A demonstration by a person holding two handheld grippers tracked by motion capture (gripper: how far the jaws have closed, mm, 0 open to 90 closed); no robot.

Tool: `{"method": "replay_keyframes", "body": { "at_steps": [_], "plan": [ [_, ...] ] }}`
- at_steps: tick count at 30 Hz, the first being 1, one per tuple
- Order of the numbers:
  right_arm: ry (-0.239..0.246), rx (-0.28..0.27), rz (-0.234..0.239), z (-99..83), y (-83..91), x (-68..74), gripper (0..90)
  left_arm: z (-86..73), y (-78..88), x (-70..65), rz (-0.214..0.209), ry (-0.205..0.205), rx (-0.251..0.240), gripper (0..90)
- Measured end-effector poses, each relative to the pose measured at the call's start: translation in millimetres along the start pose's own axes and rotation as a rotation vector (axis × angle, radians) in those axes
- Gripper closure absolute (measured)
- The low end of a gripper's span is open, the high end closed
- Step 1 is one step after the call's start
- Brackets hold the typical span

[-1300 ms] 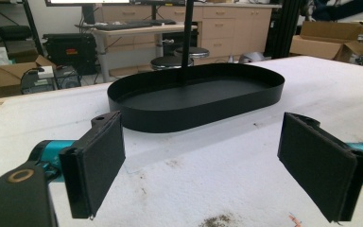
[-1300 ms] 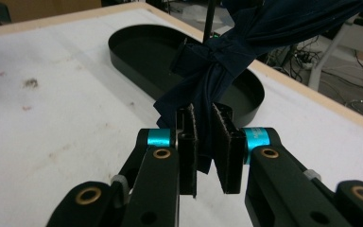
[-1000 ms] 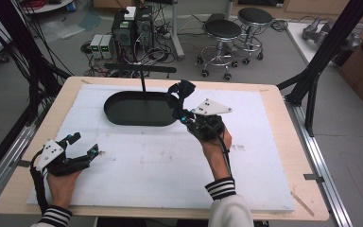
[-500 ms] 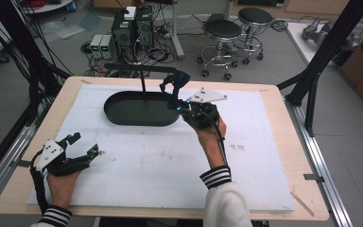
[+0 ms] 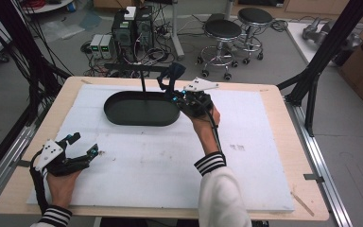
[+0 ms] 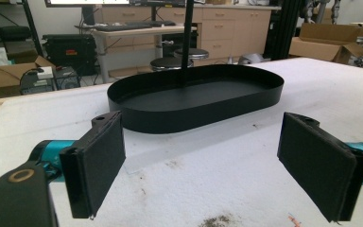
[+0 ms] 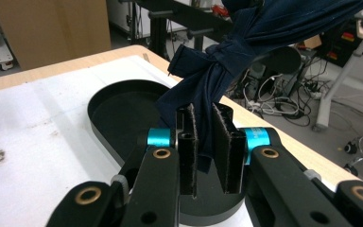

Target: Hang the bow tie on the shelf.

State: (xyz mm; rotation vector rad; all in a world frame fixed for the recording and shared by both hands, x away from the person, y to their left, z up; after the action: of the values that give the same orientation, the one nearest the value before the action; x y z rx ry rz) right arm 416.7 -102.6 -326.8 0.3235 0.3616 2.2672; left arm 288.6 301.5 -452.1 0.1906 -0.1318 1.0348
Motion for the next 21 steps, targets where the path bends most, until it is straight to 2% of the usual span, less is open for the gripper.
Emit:
{"method": "replay_keyframes", "body": {
  "at_steps": [2,7,21],
  "plan": [
    [-0.003,-0.010,-0.002,-0.8,-3.2,-4.1,81.0,0.0,0.0,0.1,0.000,0.000,0.000,16.1],
    [-0.046,0.016,-0.006,-2.6,-11.9,-14.4,80.9,-0.1,0.0,0.3,0.001,0.003,0.001,16.1],
    [-0.090,0.043,-0.044,-6.6,-23.0,-34.2,80.9,-0.1,0.0,0.2,0.000,0.002,-0.001,16.1]
  ]
}}
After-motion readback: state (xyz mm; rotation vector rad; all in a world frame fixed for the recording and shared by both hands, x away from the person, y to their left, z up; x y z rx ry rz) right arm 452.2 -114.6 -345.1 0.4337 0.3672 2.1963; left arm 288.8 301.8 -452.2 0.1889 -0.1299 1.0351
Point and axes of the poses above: each handheld gripper's, and its own axes: y roughly backward along the jaws, z roughly out of its top, x roughly to its left, the point moved 1 cm from there along -y, roughly forward along the jaws, and after that the axes turned 12 degrees about -y, right-handed, at the moved point
